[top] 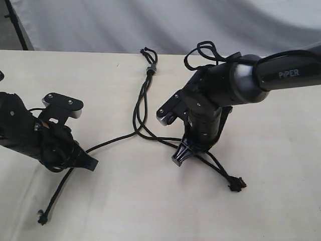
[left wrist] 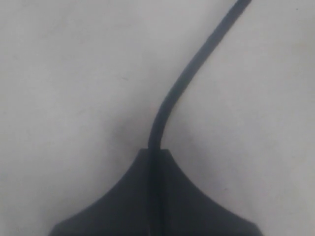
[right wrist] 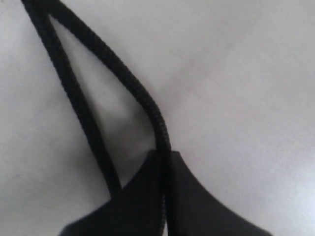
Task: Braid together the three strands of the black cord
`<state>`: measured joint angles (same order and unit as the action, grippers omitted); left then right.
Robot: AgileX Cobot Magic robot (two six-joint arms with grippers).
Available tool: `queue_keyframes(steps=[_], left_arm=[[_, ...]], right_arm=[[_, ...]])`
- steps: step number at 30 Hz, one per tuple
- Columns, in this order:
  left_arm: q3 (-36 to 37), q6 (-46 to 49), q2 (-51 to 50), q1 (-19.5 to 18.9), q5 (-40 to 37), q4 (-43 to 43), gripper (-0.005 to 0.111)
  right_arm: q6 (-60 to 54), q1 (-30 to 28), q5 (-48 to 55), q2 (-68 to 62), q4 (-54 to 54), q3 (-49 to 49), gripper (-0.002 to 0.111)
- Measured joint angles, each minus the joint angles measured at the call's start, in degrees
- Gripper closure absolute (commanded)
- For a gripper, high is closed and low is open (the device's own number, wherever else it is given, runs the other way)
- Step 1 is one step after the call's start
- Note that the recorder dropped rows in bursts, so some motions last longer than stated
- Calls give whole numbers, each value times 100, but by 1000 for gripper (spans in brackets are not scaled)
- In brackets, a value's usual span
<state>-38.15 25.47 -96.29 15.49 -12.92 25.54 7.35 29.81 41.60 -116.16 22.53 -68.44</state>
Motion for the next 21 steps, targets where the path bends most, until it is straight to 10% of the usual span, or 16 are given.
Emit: queue_keyframes(steps=[21], left_arm=[[0, 8, 0, 0, 0, 0, 106]], right_arm=[[-2226, 1224, -49, 1240, -2413, 243, 109]])
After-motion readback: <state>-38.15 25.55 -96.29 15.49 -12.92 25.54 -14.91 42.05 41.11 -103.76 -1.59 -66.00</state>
